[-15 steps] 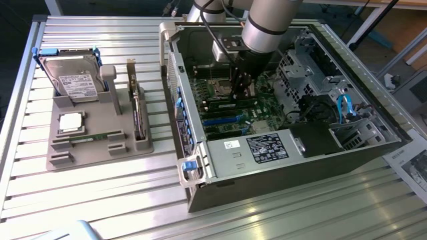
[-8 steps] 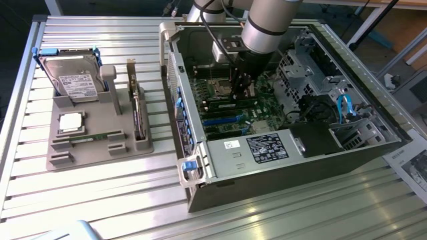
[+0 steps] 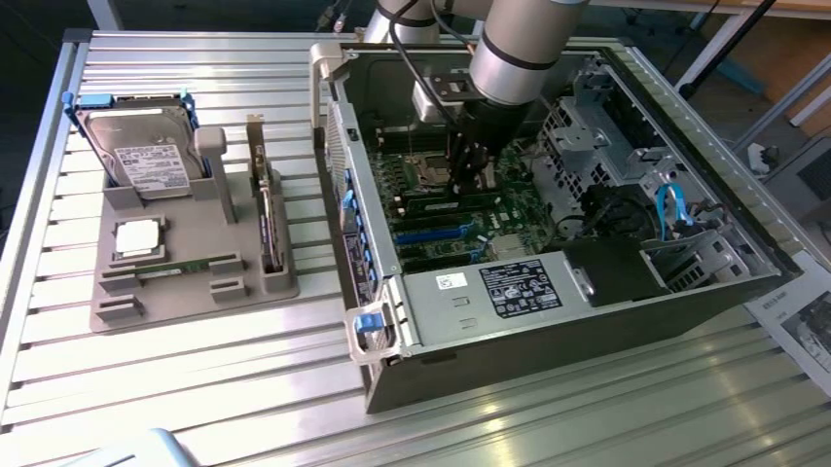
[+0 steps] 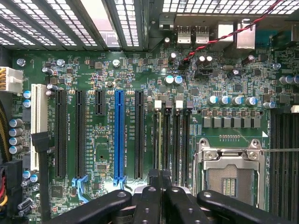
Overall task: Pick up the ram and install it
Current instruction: 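Press down the ram until it locks into place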
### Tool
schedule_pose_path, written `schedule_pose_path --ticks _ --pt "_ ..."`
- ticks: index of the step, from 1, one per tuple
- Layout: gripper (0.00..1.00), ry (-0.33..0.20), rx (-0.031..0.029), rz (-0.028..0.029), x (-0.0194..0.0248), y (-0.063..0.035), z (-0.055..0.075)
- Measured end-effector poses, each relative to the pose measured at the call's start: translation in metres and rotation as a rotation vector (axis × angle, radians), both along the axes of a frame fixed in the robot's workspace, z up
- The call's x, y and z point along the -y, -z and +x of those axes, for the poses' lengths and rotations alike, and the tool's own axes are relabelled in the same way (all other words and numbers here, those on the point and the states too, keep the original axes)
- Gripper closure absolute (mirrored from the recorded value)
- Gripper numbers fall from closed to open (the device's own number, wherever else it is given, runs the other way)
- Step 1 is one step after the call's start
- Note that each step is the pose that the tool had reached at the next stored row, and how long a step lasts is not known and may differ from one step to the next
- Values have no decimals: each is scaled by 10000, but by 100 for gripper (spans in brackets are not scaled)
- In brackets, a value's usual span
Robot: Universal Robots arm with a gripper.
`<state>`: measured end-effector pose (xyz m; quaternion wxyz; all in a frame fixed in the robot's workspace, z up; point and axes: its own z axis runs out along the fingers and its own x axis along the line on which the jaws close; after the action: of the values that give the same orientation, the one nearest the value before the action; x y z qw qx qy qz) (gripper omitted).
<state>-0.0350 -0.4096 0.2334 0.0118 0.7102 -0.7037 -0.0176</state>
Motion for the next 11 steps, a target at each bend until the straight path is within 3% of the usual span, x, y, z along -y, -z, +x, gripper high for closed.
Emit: schedule_pose_path --ticks 11 --pt "90 1 -2 -4 1 26 0"
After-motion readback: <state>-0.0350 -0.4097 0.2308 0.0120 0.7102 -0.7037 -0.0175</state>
